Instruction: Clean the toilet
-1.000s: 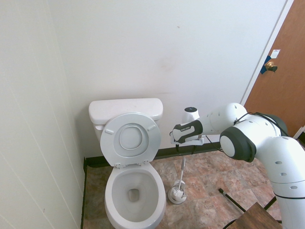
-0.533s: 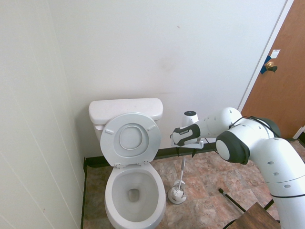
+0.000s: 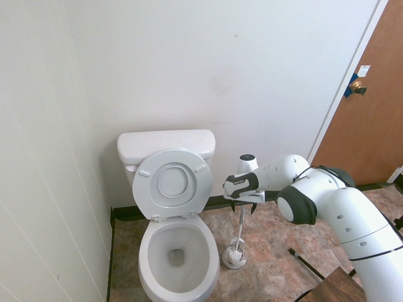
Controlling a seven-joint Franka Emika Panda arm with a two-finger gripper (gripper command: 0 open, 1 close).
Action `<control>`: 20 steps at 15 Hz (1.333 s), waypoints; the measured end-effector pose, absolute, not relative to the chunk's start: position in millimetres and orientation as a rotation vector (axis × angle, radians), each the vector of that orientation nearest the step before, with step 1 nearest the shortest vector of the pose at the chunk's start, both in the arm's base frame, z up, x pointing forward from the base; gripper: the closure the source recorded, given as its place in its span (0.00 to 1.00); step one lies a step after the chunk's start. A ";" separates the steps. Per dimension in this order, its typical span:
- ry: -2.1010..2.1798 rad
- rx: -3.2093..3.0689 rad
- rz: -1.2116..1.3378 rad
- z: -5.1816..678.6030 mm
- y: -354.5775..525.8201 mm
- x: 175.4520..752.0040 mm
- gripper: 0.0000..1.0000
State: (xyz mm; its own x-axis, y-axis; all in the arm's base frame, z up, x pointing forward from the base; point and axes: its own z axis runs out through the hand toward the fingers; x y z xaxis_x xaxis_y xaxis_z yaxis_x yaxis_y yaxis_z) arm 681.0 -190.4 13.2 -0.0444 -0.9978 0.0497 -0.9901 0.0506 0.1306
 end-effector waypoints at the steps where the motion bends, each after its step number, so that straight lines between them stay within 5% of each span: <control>1: -2.183 2.070 -0.099 5.9 -190.8 681.5 0.00; 4: -2.177 2.057 -0.122 -10.7 -188.4 682.4 0.00; 5: -2.176 2.055 -0.125 -13.3 -187.9 683.2 1.00; 20: -2.178 2.048 -0.139 -18.6 -191.8 690.1 1.00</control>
State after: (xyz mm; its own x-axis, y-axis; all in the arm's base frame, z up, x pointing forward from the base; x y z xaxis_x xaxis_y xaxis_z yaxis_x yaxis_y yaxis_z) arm 690.1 -191.8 -18.6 -0.0577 -0.9974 0.0442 -0.9836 0.0643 0.1685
